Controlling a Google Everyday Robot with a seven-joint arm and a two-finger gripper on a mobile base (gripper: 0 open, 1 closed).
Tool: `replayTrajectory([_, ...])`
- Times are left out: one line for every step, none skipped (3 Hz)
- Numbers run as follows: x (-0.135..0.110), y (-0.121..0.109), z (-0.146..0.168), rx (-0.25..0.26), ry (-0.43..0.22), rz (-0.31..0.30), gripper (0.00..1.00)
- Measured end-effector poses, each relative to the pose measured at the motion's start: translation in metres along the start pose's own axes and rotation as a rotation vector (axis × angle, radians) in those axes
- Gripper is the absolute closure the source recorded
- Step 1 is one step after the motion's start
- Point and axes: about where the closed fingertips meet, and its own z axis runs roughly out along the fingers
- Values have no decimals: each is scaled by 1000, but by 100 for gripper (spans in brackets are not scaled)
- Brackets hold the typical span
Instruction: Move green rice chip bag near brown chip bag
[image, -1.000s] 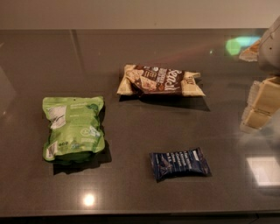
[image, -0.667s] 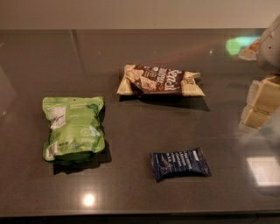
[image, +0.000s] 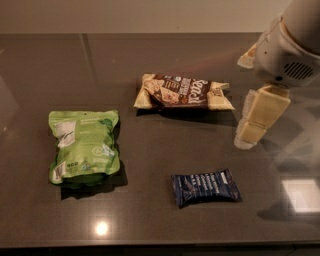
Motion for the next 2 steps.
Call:
replayTrajectory([-50, 15, 20, -37, -63, 1, 0])
replayTrajectory([-101, 31, 42, -67, -122, 13, 0])
